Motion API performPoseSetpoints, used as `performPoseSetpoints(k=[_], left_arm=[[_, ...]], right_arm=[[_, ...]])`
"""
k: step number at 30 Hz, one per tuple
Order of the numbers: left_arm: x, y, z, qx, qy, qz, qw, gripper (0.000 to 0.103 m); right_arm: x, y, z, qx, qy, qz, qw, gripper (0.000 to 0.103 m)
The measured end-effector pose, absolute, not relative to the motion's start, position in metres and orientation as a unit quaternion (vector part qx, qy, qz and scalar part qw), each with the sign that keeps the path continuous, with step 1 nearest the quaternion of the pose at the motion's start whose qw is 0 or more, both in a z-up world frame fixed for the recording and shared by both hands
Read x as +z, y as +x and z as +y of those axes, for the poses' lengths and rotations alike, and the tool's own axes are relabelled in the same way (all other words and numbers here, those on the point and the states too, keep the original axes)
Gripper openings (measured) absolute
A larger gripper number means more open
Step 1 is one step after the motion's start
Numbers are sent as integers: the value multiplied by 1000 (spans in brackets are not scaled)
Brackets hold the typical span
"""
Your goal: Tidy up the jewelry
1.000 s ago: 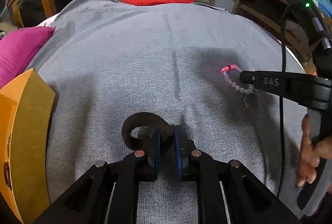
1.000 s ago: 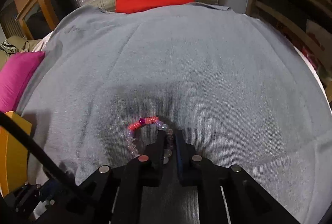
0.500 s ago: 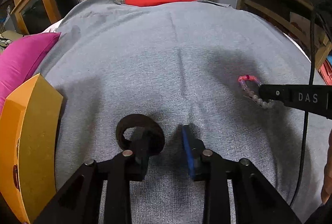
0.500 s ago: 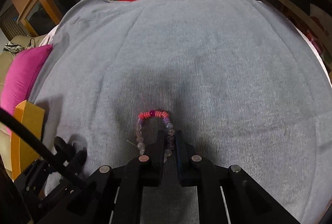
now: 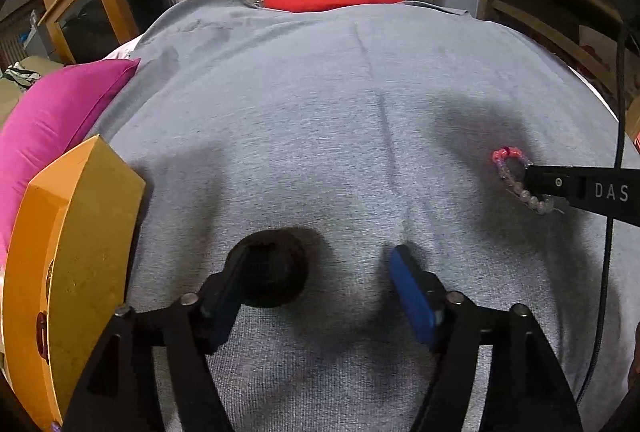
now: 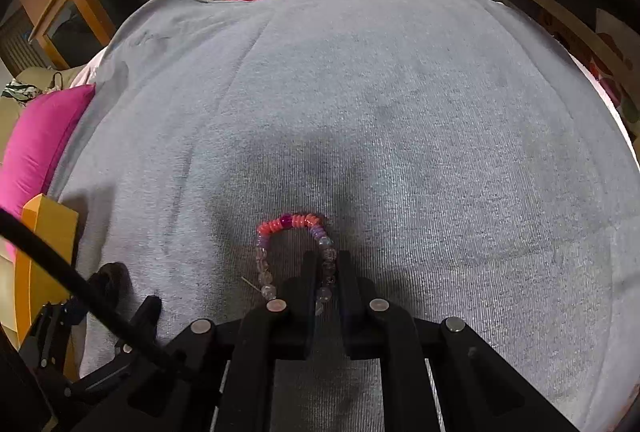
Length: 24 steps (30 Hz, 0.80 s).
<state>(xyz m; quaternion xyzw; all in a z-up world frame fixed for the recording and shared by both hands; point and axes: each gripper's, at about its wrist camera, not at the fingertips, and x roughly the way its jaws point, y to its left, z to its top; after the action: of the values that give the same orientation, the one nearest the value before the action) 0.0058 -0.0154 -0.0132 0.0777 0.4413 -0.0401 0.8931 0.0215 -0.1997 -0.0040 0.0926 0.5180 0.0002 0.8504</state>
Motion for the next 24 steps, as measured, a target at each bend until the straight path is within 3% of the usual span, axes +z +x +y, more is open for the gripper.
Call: performPoseSetpoints(k=[8, 24], left_arm=[[-18, 10, -4, -22, 56, 443, 894, 96], [-18, 5, 2, -61, 60, 473, 877, 100]], right_arm=[[-5, 25, -198, 0, 90, 516, 852, 13], [-5, 25, -208, 20, 113, 522, 845, 13]])
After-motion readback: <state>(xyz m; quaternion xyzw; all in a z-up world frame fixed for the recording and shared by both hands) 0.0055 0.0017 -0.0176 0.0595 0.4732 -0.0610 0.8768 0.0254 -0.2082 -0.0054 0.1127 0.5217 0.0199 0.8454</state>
